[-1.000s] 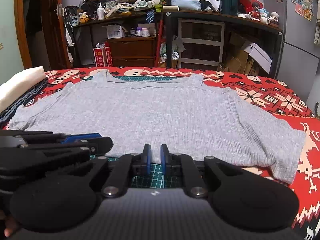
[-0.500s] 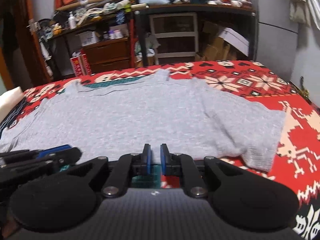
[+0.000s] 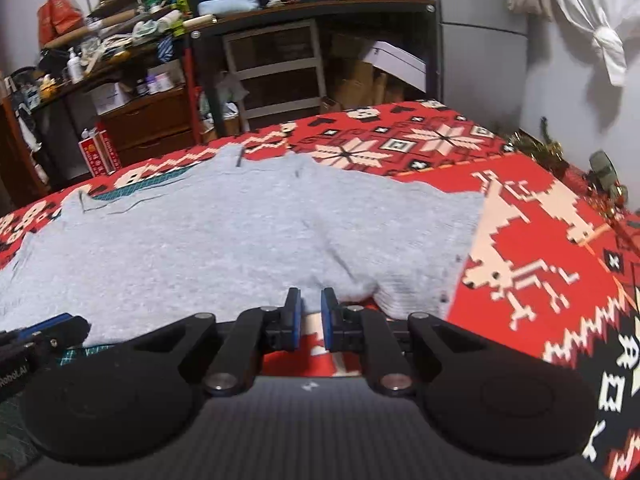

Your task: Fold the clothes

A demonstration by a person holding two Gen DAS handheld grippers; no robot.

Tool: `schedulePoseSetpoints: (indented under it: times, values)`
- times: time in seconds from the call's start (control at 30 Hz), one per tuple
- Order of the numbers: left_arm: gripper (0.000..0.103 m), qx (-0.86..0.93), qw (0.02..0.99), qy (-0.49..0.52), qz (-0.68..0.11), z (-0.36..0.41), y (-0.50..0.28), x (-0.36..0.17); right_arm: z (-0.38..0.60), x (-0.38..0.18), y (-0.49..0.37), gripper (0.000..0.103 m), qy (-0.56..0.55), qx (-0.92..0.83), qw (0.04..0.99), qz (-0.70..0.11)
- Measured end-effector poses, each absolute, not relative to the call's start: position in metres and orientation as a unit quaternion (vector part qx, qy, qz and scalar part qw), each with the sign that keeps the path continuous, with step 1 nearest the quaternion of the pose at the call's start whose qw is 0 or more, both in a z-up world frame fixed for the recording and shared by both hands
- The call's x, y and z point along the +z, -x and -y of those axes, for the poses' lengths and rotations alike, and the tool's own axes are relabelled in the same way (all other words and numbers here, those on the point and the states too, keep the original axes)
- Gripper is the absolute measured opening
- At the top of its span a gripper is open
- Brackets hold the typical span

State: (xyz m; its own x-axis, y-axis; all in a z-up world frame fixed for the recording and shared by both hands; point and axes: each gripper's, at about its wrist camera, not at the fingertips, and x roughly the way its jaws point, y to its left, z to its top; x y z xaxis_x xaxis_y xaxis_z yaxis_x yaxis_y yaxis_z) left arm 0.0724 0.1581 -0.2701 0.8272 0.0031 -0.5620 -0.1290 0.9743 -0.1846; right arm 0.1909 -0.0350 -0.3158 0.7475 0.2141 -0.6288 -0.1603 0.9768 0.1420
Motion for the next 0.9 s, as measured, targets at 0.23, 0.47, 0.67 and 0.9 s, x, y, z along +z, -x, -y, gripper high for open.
schedulePoseSetpoints:
  times: [0.23, 0.47, 0.67, 0.9]
  values:
    - [0.012, 0.036, 0.950, 0.103, -0.292, -0.156, -0.073, -0.270, 0.023, -0.311, -0.195, 0.012, -0.014, 0.115, 0.944, -0.309]
    - [0.012, 0.037, 0.950, 0.100, -0.293, -0.155, -0.072, -0.270, 0.023, -0.320, -0.205, 0.011, -0.008, 0.100, 0.942, -0.320]
    - [0.012, 0.036, 0.950, 0.102, -0.293, -0.156, -0.071, -0.270, 0.035, -0.321, -0.198, 0.009, -0.009, 0.089, 0.941, -0.325]
    - [0.012, 0.036, 0.950, 0.104, -0.292, -0.156, -0.071, -0.270, 0.026, -0.313, -0.200, 0.011, -0.011, 0.119, 0.942, -0.313]
